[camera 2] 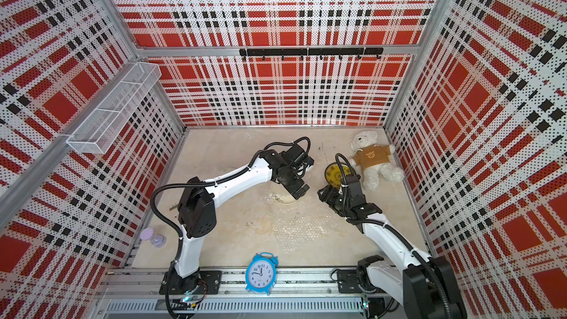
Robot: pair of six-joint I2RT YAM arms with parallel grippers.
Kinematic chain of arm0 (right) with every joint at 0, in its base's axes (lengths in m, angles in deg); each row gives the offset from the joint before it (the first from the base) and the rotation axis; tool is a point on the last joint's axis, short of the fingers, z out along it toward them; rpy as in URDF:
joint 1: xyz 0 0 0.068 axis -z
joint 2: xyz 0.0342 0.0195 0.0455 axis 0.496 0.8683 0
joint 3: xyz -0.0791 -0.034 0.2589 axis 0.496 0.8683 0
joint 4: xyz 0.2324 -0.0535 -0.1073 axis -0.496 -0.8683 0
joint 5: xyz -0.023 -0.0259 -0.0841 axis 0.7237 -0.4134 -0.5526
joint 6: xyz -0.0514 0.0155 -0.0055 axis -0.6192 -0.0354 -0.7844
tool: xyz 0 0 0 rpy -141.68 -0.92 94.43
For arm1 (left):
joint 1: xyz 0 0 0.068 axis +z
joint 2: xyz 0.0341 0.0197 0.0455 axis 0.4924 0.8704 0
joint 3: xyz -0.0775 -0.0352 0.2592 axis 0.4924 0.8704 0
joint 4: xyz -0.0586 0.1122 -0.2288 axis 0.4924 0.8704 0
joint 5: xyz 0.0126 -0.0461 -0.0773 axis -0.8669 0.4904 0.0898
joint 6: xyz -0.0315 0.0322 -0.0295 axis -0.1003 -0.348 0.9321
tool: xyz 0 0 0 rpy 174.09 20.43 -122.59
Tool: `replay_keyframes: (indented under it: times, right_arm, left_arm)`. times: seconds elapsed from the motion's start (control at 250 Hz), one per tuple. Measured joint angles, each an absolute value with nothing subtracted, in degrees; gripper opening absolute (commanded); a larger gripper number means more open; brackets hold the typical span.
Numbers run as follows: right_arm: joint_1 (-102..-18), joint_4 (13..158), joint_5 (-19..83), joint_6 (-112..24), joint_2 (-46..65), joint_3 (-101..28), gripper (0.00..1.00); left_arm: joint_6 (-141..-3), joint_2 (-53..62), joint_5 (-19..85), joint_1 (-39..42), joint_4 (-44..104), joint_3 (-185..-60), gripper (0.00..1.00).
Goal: Unpack dinner plates from bubble wrap
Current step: Unwrap the bubble wrap at the center of the board.
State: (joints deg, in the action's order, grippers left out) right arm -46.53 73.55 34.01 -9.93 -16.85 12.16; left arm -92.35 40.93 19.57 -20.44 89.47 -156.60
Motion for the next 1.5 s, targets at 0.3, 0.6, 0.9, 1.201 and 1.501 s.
replay_keyframes:
  times: [0.3,0.6,0.9,1.201,1.501]
  right_arm:
    - [-46.6,80.2,37.9,-5.1,-16.8,21.5,0.76]
    - [-47.4,86.4,38.8,-3.1,-16.7,22.3,0.76]
    - [-47.4,91.5,38.8,-2.5,-13.2,22.9,0.75]
    - [-47.4,94.2,39.0,-1.9,-12.3,23.9,0.75]
    - [-47.4,96.7,39.4,-1.9,-9.3,24.3,0.75]
  left_arm:
    - [-92.2,45.1,12.9,-21.4,87.8,-158.0,0.90]
    - [-91.7,49.0,11.3,-21.5,85.3,-159.6,0.89]
    - [-91.1,52.4,11.1,-21.9,84.0,-165.0,0.79]
    - [-90.4,56.0,8.2,-21.9,83.7,-165.4,0.69]
    - [-90.4,56.3,6.6,-21.6,82.9,-165.7,0.25]
